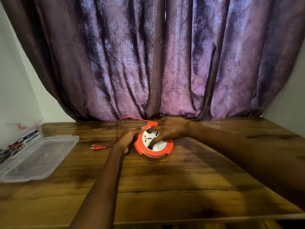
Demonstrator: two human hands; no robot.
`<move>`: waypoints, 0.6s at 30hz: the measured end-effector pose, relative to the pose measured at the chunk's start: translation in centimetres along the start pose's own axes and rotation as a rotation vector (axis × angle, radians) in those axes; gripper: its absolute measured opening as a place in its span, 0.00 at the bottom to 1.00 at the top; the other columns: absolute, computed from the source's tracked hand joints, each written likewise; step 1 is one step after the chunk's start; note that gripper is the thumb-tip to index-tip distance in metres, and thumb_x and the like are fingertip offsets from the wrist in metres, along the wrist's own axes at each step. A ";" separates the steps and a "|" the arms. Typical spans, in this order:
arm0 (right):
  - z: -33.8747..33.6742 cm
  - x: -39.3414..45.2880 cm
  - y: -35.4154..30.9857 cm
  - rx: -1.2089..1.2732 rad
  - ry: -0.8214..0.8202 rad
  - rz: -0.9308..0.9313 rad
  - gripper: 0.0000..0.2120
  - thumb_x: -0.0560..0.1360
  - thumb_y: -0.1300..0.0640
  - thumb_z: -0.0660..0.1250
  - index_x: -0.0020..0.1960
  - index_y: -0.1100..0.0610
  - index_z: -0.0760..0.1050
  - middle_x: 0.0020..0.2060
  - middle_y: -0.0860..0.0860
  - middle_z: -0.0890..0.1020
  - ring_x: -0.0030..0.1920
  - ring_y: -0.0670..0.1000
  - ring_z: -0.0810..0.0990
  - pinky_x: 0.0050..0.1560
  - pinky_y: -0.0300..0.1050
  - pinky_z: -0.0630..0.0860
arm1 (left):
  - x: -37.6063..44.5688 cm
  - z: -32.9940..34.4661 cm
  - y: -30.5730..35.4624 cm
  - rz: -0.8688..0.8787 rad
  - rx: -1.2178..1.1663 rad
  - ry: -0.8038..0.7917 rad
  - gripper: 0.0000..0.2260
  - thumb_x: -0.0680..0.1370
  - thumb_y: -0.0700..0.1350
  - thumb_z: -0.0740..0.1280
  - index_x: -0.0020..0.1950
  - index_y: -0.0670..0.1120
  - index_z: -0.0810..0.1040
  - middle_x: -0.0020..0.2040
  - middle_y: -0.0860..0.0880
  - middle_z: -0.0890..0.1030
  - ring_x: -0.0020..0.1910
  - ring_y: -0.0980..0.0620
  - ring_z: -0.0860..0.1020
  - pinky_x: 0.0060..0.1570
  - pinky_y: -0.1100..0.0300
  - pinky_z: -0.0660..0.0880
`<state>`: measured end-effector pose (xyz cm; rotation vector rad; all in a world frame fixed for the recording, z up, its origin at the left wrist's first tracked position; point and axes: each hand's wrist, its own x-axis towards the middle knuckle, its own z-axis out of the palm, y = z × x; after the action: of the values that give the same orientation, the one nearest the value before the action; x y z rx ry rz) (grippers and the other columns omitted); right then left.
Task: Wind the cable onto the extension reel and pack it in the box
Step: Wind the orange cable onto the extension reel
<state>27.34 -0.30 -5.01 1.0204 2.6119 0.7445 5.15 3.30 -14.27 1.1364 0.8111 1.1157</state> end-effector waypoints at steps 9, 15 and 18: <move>-0.6 0.1 -0.9 -0.099 0.218 0.049 0.28 0.70 0.41 0.69 0.69 0.36 0.68 0.52 0.53 0.81 0.47 0.59 0.81 0.46 0.50 0.76 | 0.0 1.3 -0.2 0.111 0.027 0.152 0.10 0.74 0.48 0.74 0.53 0.46 0.86 0.29 0.47 0.74 0.22 0.52 0.67 0.22 0.65 0.62; 1.7 0.8 -1.1 0.205 0.380 0.502 0.33 0.64 0.28 0.66 0.67 0.34 0.66 0.50 0.50 0.85 0.49 0.58 0.84 0.45 0.47 0.75 | -0.1 2.9 -0.2 0.190 -0.012 0.242 0.03 0.76 0.45 0.72 0.45 0.47 0.84 0.32 0.48 0.77 0.28 0.52 0.72 0.27 0.63 0.71; 1.7 1.6 -1.7 0.459 0.484 0.724 0.34 0.61 0.27 0.68 0.65 0.33 0.66 0.49 0.50 0.86 0.52 0.58 0.84 0.49 0.48 0.76 | -0.1 3.8 -0.4 0.238 -0.062 0.291 0.04 0.77 0.44 0.72 0.47 0.51 0.86 0.34 0.51 0.81 0.33 0.53 0.76 0.30 0.60 0.78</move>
<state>25.90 0.37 -7.35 2.2389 2.8675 0.5748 8.79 2.17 -13.67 1.0513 0.8734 1.5198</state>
